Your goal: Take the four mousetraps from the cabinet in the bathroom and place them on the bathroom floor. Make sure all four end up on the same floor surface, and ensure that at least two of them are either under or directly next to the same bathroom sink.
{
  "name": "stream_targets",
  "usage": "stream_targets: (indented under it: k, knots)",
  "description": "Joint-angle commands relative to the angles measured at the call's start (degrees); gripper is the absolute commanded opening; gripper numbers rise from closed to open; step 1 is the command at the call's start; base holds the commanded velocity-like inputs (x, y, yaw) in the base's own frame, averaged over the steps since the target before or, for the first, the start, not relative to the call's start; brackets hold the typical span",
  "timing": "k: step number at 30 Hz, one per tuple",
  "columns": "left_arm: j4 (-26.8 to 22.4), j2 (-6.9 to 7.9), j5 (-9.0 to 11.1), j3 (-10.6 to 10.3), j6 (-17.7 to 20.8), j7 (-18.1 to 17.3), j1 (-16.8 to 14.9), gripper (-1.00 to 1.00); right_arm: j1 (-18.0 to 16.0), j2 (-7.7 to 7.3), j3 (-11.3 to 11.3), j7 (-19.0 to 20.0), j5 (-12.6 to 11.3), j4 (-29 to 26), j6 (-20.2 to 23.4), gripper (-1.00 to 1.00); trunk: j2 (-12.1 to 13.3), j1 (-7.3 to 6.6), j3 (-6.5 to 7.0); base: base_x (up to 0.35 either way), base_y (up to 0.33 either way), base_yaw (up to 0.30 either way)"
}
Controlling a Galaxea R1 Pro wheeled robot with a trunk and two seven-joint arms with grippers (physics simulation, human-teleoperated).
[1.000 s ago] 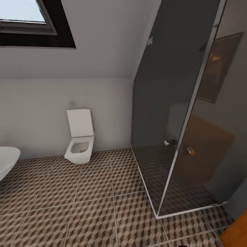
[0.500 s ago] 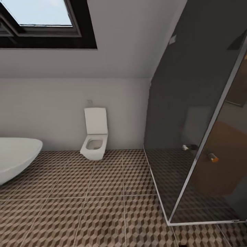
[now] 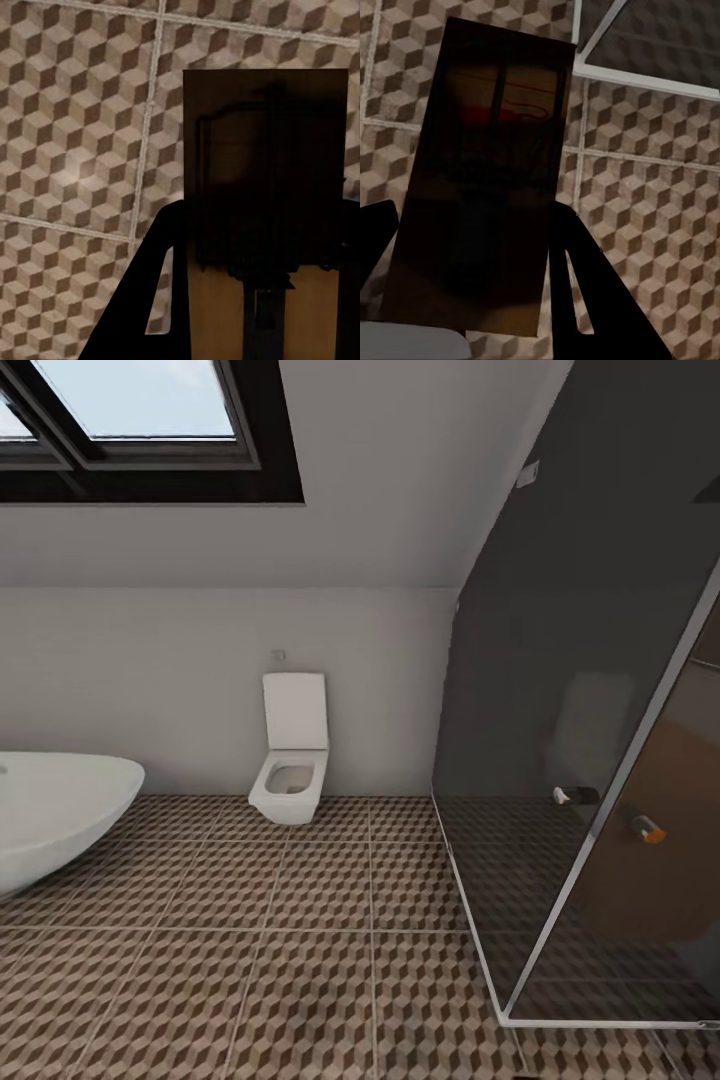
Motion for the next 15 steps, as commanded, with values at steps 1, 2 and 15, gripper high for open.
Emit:
stream_targets:
  k: [1,2,15]
  knots:
    - [-0.33,0.03,0.34,-0.50,0.06,0.48,-0.01,-1.00,-0.03,0.32,0.50,-0.07,-0.39,0.05,-0.04,-1.00,-0.05,0.00,-0.07,0.007,0.000,0.001]
    - [-0.34,0.04,0.34,-0.52,0.07,0.44,-0.02,-1.00,-0.02,0.36,0.50,-0.06,-0.38,0.05,-0.03,-1.00,-0.05,0.00,-0.07,0.030,0.011,0.001]
    - [-0.16,0.19,0.17,-0.76,0.02,0.40,-0.03,-1.00,-0.01,0.42,0.47,0.09,-0.22,0.12,-0.04,-1.00,-0.05,0.00,-0.07,0.257,0.122,0.000]
